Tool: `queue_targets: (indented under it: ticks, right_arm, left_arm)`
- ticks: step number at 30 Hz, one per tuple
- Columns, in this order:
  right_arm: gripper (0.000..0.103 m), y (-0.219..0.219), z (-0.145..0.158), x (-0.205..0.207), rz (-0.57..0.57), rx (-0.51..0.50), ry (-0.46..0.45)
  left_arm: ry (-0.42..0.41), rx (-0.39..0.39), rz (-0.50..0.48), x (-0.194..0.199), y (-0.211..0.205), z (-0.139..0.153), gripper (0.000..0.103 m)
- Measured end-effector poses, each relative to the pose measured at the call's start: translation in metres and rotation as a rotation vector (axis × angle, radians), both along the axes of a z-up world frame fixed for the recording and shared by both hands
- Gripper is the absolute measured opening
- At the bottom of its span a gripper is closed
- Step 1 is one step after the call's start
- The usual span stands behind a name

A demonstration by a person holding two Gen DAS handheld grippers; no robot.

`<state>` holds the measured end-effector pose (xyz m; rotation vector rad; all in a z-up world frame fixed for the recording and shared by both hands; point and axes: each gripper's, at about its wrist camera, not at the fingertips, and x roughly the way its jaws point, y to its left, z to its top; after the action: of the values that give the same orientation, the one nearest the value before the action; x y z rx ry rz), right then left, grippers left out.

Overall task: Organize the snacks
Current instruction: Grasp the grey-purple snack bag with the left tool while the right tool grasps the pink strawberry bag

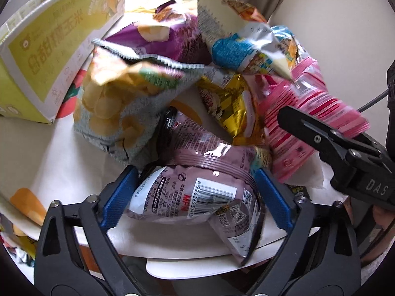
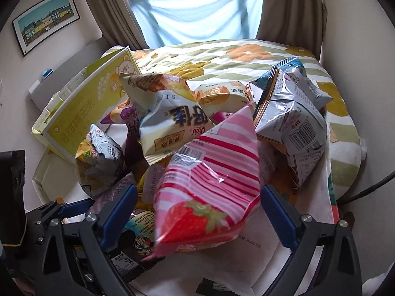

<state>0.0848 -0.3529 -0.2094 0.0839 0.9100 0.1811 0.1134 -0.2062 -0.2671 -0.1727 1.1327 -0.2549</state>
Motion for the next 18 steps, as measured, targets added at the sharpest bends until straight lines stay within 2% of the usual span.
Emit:
queue_targets:
  ticks: [4,8,9,11,14,18]
  right_arm:
    - [0.085,-0.002,-0.007,0.005,0.009,0.015,0.024]
    - [0.07,-0.003,-0.01,0.007,0.01,0.014,0.041]
    - [0.067,-0.004,-0.011,0.005,0.012,0.022,0.038]
    - [0.063,-0.004,-0.009,0.003,0.013,0.021,0.034]
    - [0.06,-0.002,-0.006,-0.003,0.019,0.001,0.021]
    - [0.056,0.002,0.002,-0.011,0.018,-0.015,-0.002]
  left_arm:
    - [0.014,-0.04,0.003,-0.002,0.007,-0.007,0.088]
    - [0.018,-0.061,0.0,-0.008,0.009,0.0,0.082]
    - [0.017,-0.065,-0.001,-0.008,0.01,0.002,0.069]
    - [-0.007,-0.078,-0.015,-0.012,0.01,0.011,0.065]
    - [-0.011,-0.021,-0.028,-0.013,0.003,0.017,0.064]
    - [-0.019,-0.034,-0.032,-0.017,0.005,0.023,0.062]
